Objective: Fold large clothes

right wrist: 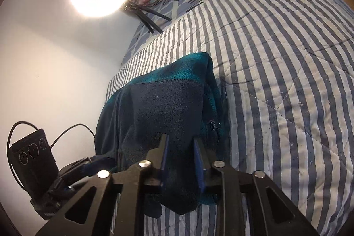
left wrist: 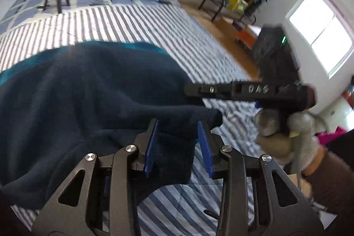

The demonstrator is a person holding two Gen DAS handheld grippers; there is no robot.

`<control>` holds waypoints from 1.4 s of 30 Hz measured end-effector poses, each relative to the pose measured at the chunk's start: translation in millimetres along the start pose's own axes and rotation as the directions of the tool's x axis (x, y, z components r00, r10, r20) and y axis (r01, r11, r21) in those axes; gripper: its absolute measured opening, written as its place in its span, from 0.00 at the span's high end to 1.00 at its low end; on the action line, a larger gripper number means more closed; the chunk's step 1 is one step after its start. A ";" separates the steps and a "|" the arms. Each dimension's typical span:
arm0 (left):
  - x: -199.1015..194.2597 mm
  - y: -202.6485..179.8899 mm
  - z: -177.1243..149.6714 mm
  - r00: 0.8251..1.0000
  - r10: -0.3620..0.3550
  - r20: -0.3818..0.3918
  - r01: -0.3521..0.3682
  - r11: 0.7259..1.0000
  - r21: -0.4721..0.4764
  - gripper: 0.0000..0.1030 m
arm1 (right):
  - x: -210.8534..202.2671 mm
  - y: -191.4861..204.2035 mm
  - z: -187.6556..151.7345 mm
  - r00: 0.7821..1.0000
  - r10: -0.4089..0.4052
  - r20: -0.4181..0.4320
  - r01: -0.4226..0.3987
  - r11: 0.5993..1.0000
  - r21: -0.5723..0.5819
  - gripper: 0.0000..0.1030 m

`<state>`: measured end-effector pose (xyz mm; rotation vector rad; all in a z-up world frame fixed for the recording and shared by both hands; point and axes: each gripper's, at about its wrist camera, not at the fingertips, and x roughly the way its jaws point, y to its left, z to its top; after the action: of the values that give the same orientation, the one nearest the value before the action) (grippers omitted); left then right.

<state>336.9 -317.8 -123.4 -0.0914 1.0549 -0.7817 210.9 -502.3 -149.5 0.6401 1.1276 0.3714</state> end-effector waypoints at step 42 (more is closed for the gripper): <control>-133.5 179.8 -82.5 0.962 0.207 0.179 -0.133 0.925 -0.355 0.83 | 87.3 115.0 -1.1 0.978 -0.210 0.001 0.188 0.871 -0.453 0.73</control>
<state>332.0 -79.9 -142.6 -0.3670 0.9685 -0.4132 249.1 -363.5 -138.2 0.1010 1.0913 0.4546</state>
